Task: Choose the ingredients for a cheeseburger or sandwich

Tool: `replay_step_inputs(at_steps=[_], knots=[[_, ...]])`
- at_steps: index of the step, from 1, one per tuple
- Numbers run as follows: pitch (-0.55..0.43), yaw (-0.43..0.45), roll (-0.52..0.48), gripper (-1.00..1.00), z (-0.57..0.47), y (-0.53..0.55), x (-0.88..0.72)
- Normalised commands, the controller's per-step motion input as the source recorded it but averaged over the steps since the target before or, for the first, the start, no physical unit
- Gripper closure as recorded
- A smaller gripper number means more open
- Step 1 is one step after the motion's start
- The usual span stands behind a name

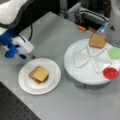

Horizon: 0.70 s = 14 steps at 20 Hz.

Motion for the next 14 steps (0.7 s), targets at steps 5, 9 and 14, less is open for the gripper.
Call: replay_step_inputs(at_steps=[5,9,14], knots=[[-0.066,-0.138,-0.586,-1.0,0.2,0.5,-0.51],[-0.233,-0.186,-0.559,-1.0,0.1,0.53,-0.73],[-0.315,-0.218,-0.497,-1.0,-0.02,0.56,-0.86]])
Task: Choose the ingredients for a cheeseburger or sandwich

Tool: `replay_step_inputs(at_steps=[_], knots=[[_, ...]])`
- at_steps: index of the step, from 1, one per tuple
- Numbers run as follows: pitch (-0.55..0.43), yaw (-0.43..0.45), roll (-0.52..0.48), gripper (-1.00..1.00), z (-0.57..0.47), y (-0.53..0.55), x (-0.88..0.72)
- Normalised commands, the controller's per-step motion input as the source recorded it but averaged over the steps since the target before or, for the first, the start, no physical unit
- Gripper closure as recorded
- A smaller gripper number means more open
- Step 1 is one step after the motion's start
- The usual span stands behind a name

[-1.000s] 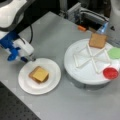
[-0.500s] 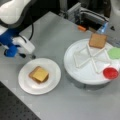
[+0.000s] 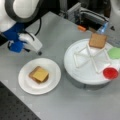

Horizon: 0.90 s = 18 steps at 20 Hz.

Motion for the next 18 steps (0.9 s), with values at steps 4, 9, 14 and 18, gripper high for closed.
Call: replay_step_inputs(at_steps=[4,9,14,18], knots=[[-0.202,-0.318,-0.433,-1.0,-0.02,0.65,-0.92],[-0.202,-0.248,-0.473,-1.0,0.0,0.65,-0.8],[-0.177,-0.103,-0.508,-1.0,0.04,0.5,-0.55],[-0.135,-0.046,-0.468,-1.0,0.02,0.42,-0.35]])
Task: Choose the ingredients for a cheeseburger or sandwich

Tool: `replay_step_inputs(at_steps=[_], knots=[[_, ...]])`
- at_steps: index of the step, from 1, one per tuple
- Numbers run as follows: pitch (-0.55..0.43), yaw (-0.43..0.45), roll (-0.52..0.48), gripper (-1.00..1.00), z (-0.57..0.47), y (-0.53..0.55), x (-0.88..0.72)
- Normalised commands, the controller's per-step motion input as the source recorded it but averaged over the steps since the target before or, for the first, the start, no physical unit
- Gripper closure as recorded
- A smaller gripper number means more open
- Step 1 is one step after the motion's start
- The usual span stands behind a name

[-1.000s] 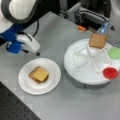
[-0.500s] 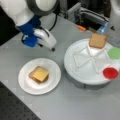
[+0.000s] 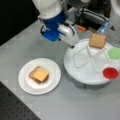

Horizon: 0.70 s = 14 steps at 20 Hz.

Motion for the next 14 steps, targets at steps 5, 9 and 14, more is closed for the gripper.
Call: replay_step_inputs(at_steps=[5,9,14], knots=[[-0.093,-0.024,-0.348,-1.0,-0.04,0.34,-0.12],[-0.068,-0.021,-0.224,-1.0,-0.09,0.27,-0.01],[-0.063,0.005,-0.127,-1.0,-0.13,0.2,-0.01]])
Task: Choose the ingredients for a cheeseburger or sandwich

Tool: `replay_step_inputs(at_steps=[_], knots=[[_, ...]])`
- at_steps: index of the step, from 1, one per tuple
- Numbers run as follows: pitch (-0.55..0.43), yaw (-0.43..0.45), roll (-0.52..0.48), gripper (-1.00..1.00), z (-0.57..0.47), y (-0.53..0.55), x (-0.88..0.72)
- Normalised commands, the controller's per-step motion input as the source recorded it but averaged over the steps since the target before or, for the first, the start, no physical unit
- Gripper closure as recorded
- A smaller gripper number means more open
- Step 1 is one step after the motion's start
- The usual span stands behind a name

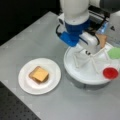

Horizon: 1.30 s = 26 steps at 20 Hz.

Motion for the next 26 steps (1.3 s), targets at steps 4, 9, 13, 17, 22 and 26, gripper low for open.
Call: replay_step_inputs(at_steps=[4,9,13,17,22,26], knots=[[-0.059,-0.003,-0.088,-1.0,-0.1,0.14,-0.01],[-0.067,-0.016,-0.065,-1.0,-0.11,0.12,-0.07],[-0.088,-0.04,-0.06,-1.0,-0.16,0.17,-0.19],[-0.113,-0.045,-0.064,-1.0,-0.15,0.17,-0.22],[-0.158,-0.026,-0.084,-1.0,-0.19,0.12,-0.23],[-0.196,-0.003,-0.092,-1.0,-0.26,0.08,-0.25]])
